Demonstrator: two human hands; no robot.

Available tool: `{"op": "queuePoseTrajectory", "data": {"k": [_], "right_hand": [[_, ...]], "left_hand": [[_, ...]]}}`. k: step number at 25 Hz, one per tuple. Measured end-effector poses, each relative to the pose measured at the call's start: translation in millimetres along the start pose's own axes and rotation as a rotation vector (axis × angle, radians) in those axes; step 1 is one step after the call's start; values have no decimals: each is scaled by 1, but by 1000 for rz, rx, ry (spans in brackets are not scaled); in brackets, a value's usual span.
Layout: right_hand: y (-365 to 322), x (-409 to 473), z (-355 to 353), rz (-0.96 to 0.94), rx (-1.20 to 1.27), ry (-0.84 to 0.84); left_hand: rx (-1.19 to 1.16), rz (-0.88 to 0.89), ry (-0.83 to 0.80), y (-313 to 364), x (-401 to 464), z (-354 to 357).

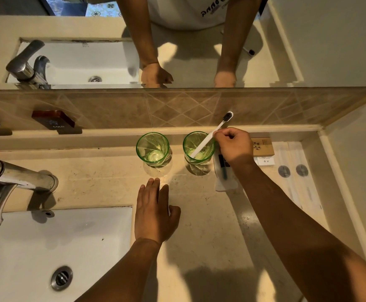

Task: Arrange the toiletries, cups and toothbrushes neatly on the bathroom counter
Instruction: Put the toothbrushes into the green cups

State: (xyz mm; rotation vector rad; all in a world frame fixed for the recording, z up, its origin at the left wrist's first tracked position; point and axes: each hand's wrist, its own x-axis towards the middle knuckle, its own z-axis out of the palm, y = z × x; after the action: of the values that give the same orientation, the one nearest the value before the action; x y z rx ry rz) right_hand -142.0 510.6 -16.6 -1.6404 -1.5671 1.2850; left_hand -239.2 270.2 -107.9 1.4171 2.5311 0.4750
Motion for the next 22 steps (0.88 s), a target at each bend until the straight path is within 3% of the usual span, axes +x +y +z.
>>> {"op": "queuePoseTrajectory", "data": {"k": [9, 15, 22], "right_hand": [[28, -31, -36, 34, -7, 55], [100, -141, -115, 179, -227, 162], [180, -236, -181, 201, -428, 313]], "left_hand": [[-38, 53, 53, -2, -2, 3], [5, 96, 15, 2, -2, 0], [-2, 73, 84, 7, -2, -2]]}}
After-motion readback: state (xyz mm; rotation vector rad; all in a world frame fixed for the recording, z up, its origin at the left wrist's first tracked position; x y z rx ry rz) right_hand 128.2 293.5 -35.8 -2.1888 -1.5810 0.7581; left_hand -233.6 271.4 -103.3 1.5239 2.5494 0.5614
